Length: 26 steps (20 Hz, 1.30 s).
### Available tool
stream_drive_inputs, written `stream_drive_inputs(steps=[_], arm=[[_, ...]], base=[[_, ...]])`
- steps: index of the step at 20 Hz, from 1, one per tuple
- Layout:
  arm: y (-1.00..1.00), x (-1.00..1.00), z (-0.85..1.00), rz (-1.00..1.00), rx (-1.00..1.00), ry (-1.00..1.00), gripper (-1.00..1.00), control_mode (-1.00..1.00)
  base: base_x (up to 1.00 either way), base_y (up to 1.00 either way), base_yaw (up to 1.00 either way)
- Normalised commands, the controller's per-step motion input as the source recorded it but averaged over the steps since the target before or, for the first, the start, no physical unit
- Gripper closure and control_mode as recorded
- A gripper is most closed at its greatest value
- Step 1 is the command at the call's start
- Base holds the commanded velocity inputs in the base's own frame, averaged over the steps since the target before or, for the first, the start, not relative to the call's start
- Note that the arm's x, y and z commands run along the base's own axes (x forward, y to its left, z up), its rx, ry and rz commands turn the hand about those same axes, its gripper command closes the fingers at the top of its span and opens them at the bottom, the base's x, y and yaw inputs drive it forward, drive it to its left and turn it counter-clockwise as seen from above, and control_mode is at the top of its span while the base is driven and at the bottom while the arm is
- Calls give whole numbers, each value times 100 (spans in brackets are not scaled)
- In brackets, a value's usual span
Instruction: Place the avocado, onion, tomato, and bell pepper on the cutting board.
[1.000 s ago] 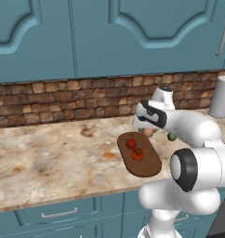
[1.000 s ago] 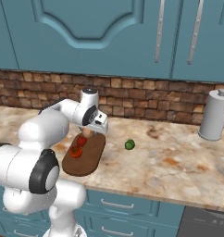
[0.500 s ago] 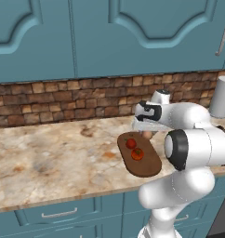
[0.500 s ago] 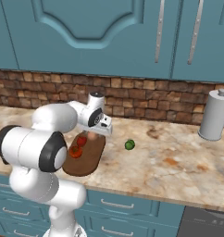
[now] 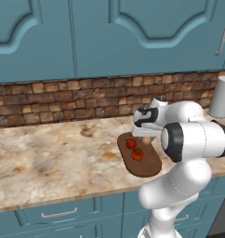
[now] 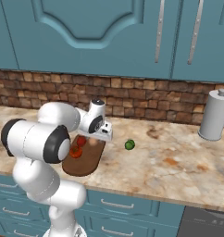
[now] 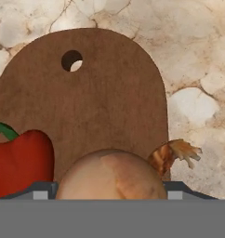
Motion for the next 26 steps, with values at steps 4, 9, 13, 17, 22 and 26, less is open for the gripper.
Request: stream_drive_inputs(steps=[4,9,13,17,22,26], arm=[[0,7,-30,0,0,0,100,-100],[0,0,-38,0,0,0,-100,-100],[0,0,-8,0,0,0,-100,-100],[0,-3,6,0,0,-2,-100,-100],[0,0,12,0,0,-5,-100,-100],[2,-7,35,0,0,-11,-100,-100]], base=[[0,0,0],[0,0,0],[0,0,0],[0,0,0],[0,0,0],[0,0,0]])
